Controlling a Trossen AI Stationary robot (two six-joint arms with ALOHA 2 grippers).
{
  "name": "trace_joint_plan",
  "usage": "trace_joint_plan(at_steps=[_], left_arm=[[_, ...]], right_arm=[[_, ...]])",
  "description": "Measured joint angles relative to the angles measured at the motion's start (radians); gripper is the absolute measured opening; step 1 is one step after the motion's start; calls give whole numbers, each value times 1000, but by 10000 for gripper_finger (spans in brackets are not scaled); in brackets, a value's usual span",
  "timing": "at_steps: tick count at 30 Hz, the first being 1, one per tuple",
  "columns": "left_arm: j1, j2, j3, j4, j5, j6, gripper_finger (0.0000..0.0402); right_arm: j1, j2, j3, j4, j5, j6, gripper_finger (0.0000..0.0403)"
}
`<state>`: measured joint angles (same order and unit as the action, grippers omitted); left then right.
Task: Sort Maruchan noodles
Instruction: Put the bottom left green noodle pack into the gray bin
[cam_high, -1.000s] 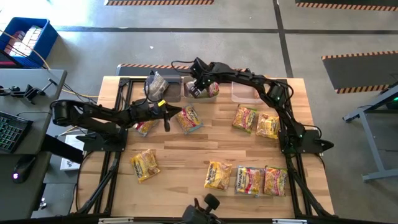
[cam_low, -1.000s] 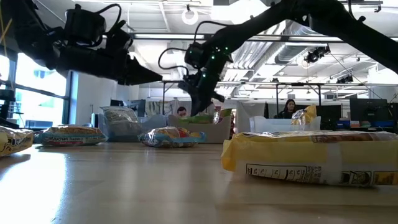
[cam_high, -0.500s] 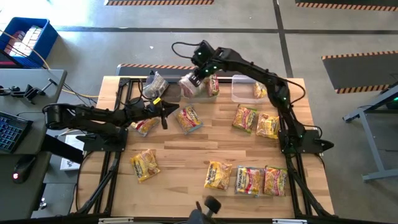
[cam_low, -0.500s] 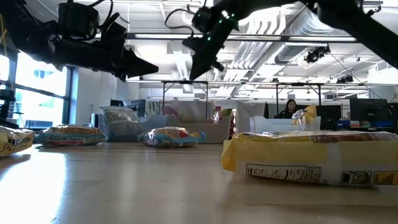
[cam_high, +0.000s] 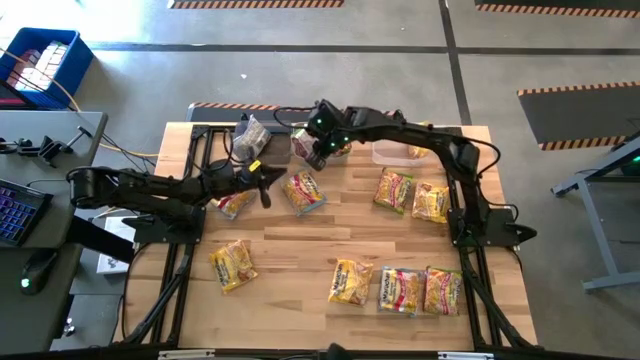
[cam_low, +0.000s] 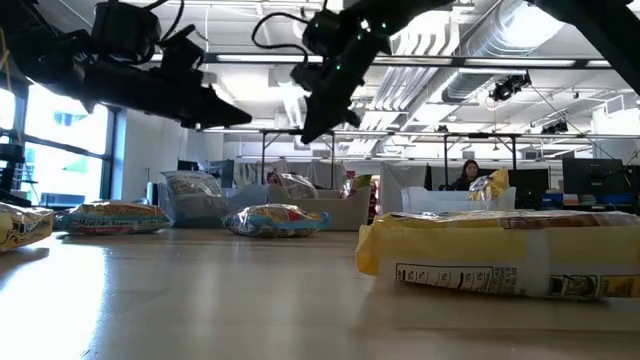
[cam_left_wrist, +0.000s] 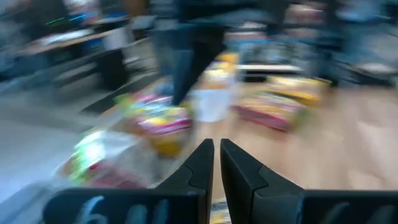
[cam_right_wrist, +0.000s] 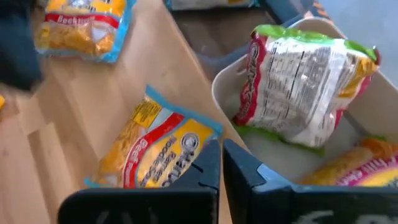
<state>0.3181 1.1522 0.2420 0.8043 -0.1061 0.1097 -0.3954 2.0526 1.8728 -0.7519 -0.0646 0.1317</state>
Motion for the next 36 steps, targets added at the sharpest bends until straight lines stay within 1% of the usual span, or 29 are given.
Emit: trace_joint_plan(at_steps=[2,3,5,8,11,13,16,21,25,28,31,36], left_arm=[[14,0,1,-8,-110,-76,19],[26,0,7,-30,-140,-93,19],[60,0,46,-131,-138,-110,22],[126,23,154,-316,-64,-131,36],[189,89,273,-473,24,-132,62],[222,146,348,-547,74,-132,83],[257,237,437,-631,94,-125,117],[299,358,553,-693,65,-97,167],[321,424,617,-713,63,-94,189],[333,462,650,-715,72,-94,194],[345,496,670,-718,76,-94,195],[350,538,692,-744,130,-17,195]], right_arm=[[-4,-1,-38,46,-11,-1,0],[-5,-1,-45,41,-15,-9,0],[-2,-5,-40,22,-9,-50,0],[13,-43,-20,-15,37,-132,0],[27,-98,-32,-24,86,-200,0],[28,-136,-78,-3,89,-227,0],[28,-199,-210,98,87,-246,0],[27,-313,-495,399,46,-241,0],[37,-380,-638,542,29,-224,0],[46,-406,-690,585,29,-219,0],[51,-407,-695,593,30,-220,0],[51,-407,-695,615,30,-243,0]])
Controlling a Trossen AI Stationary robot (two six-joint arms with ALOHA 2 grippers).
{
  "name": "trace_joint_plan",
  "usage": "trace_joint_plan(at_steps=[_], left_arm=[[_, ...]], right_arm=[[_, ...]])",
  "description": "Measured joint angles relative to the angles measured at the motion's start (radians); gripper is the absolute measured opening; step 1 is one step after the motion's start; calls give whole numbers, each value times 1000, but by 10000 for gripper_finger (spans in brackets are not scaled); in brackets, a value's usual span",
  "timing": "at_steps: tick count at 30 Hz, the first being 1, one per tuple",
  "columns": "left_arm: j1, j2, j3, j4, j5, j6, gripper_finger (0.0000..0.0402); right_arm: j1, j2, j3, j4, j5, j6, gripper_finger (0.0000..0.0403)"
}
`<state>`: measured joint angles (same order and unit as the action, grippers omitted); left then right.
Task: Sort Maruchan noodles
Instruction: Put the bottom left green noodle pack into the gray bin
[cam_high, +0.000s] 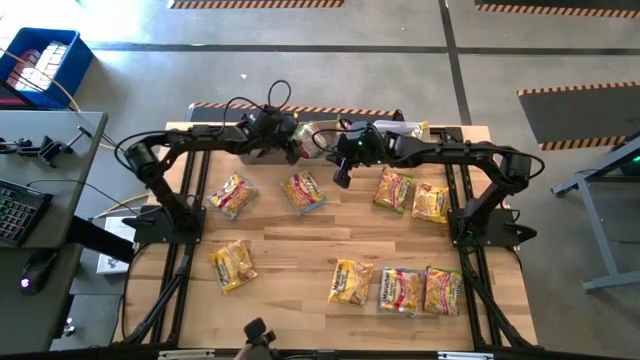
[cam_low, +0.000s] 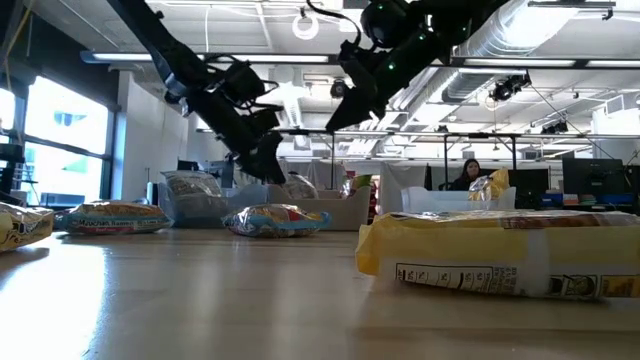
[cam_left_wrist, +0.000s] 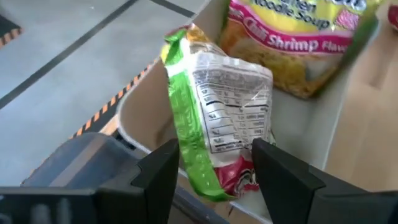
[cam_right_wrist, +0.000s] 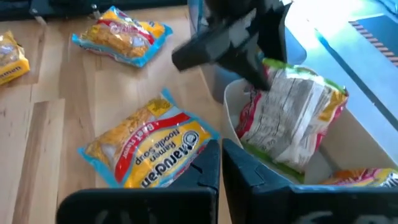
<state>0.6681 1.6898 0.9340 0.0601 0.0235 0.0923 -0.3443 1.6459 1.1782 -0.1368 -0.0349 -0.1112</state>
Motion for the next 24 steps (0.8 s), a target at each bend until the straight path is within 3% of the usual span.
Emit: trace_joint_plan(at_steps=[6,17,24], left_arm=[[-1,3,0,7,29,24,163],[21,-2,0,83,81,47,11],[65,-2,0,192,222,-124,3]], right_arm=[[0,0,0,23,0,-2,0],[0,1,0,36,26,-2,0],[-4,2,0,46,119,-2,12]])
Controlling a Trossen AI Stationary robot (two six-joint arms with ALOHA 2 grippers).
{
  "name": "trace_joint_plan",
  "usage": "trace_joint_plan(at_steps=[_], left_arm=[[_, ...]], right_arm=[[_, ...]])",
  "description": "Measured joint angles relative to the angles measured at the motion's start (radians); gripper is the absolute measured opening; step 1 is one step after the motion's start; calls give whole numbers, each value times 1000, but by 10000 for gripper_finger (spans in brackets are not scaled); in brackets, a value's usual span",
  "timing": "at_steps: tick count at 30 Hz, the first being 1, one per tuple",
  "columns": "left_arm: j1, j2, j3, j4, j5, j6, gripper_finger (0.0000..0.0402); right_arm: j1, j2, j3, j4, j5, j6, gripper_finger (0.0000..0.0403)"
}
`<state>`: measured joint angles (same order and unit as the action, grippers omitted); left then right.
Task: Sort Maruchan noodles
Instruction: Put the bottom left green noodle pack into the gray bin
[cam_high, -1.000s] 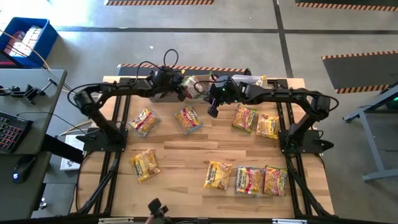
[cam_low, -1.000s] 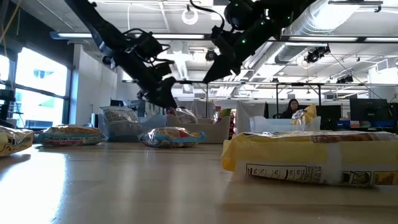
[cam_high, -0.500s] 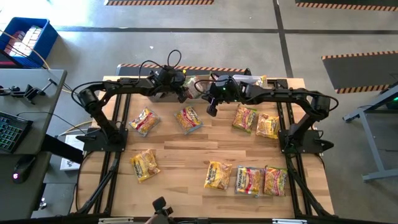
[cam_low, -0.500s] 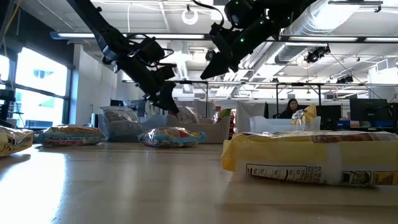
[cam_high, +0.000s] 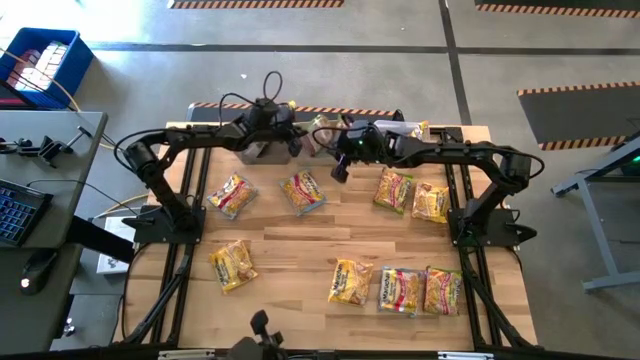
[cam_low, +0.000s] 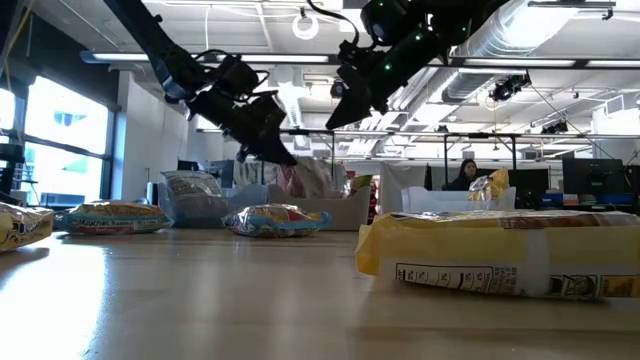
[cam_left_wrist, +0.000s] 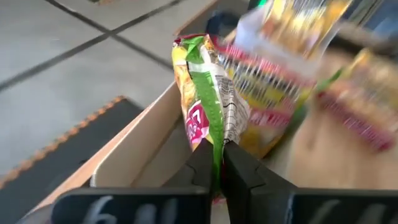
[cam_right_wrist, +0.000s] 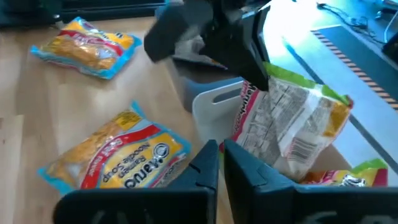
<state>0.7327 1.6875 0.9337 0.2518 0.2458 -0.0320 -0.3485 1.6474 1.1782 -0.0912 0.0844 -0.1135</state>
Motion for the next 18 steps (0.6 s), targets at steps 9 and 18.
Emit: trace_joint_plan(at_steps=[9,18], left_arm=[[62,0,0,246,210,-391,1],[59,-2,0,544,274,-679,1]], right_arm=[[5,1,0,101,155,-1,148],[57,88,0,389,531,-307,254]])
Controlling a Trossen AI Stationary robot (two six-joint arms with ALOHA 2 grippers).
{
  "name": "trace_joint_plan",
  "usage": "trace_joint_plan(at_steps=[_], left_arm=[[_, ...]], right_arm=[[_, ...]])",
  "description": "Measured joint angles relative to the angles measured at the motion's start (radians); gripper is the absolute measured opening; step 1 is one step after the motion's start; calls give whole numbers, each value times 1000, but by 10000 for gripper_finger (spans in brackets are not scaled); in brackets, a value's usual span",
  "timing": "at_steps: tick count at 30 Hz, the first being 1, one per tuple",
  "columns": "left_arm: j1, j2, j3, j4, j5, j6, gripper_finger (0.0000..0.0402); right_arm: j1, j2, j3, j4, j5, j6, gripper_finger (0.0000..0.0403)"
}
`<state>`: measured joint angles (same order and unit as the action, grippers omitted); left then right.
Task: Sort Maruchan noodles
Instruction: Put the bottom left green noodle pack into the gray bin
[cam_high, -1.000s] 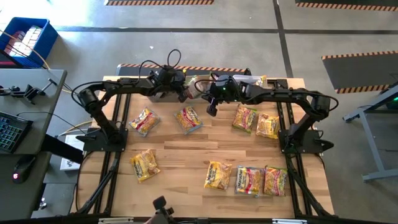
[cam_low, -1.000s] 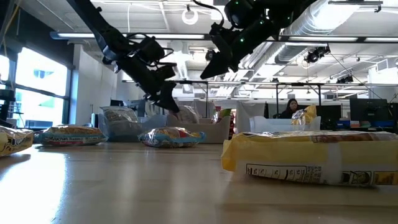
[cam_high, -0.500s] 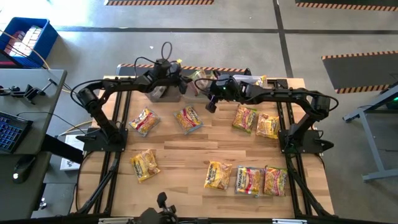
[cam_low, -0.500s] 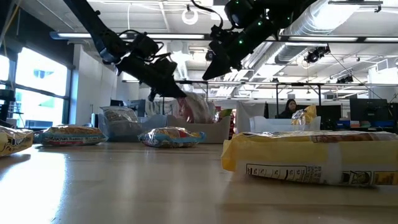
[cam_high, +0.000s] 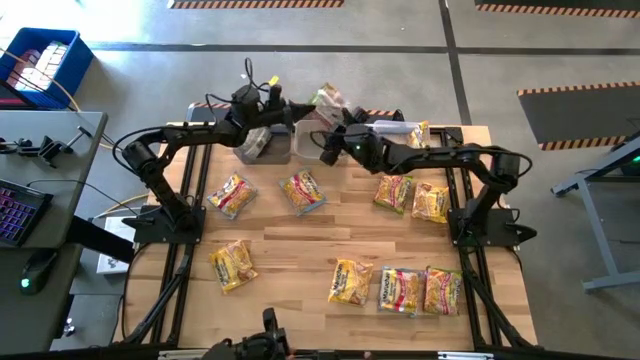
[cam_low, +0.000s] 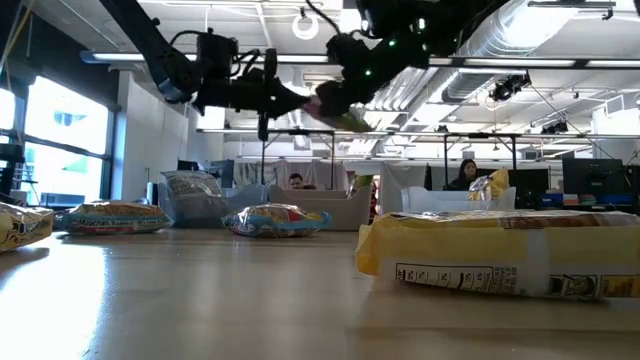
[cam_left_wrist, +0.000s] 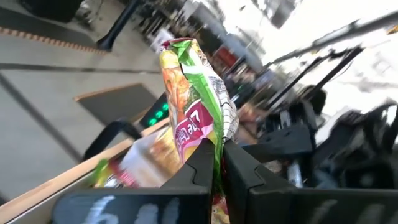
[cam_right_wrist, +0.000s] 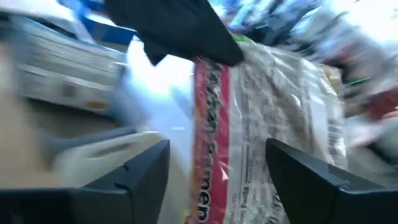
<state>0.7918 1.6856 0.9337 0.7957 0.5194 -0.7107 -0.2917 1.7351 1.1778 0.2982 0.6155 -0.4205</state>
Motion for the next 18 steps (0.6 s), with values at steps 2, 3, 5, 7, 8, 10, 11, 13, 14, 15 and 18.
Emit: trace_joint_plan(at_steps=[2,3,5,7,8,10,11,13,14,15,18], left_arm=[[0,0,0,38,-1,-41,1],[0,0,0,50,-2,-53,0],[2,0,0,68,-4,-75,0],[2,0,0,80,-5,-91,0],[2,0,0,80,-5,-93,0],[2,0,0,78,-5,-93,0],[2,0,0,78,-4,-96,0],[2,0,0,78,1,-100,0],[2,0,0,78,5,-100,0],[2,0,0,76,10,-100,0],[3,0,0,72,16,-99,0]], right_arm=[[12,29,0,89,104,-127,256],[18,46,0,139,148,-192,256],[24,73,0,216,213,-313,256],[27,99,5,286,249,-411,257],[27,114,13,310,266,-452,257],[23,140,34,336,274,-526,257],[20,152,47,341,277,-559,257],[13,176,80,343,286,-605,257],[9,188,98,343,293,-617,257],[4,200,115,341,300,-629,257],[-1,214,158,314,330,-631,253]])
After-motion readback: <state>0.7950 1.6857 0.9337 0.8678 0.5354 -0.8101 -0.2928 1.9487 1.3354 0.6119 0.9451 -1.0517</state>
